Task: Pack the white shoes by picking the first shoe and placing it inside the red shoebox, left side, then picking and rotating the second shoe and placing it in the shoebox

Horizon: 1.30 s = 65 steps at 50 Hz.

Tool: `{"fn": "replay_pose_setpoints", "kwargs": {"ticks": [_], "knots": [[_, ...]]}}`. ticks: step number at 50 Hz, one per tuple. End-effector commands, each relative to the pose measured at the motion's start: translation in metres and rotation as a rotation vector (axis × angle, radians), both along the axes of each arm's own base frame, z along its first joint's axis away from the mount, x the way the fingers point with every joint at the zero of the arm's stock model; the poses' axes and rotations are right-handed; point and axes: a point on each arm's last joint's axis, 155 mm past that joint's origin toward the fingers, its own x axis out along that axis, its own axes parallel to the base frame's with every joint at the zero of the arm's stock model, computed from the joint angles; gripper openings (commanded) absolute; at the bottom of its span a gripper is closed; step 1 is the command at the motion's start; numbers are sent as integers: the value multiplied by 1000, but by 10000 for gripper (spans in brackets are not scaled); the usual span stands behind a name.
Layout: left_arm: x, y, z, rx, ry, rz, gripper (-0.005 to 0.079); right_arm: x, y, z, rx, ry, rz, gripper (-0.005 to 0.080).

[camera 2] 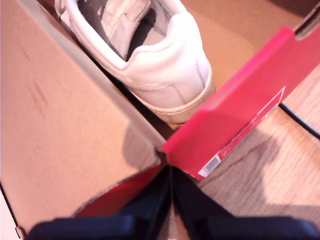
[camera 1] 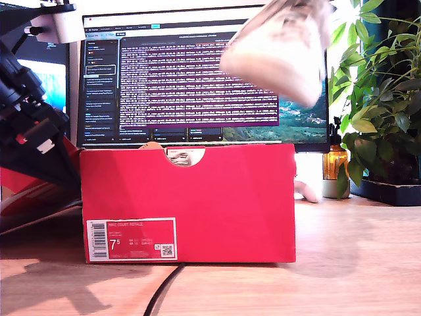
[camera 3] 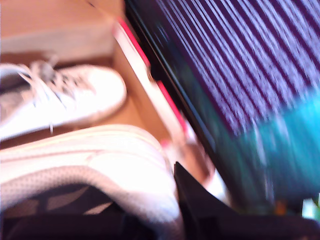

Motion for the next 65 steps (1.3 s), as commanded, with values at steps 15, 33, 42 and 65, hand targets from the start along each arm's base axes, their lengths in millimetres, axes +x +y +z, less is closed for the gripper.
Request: {"fn": "replay_pose_setpoints", "kwargs": {"ticks": [15, 33, 42, 65], "knots": [[3, -3, 5, -15, -13, 0, -18, 31, 31, 19, 47, -157, 9, -13], [3, -3, 5, -15, -13, 0, -18, 54, 37, 12, 15, -216, -9, -13], [3, -4, 5, -15, -13, 0, -18, 61, 48, -21, -31, -168, 12, -13], [3, -3, 5, -15, -12, 0, -18, 66, 59, -108, -203, -32, 69, -13]]}}
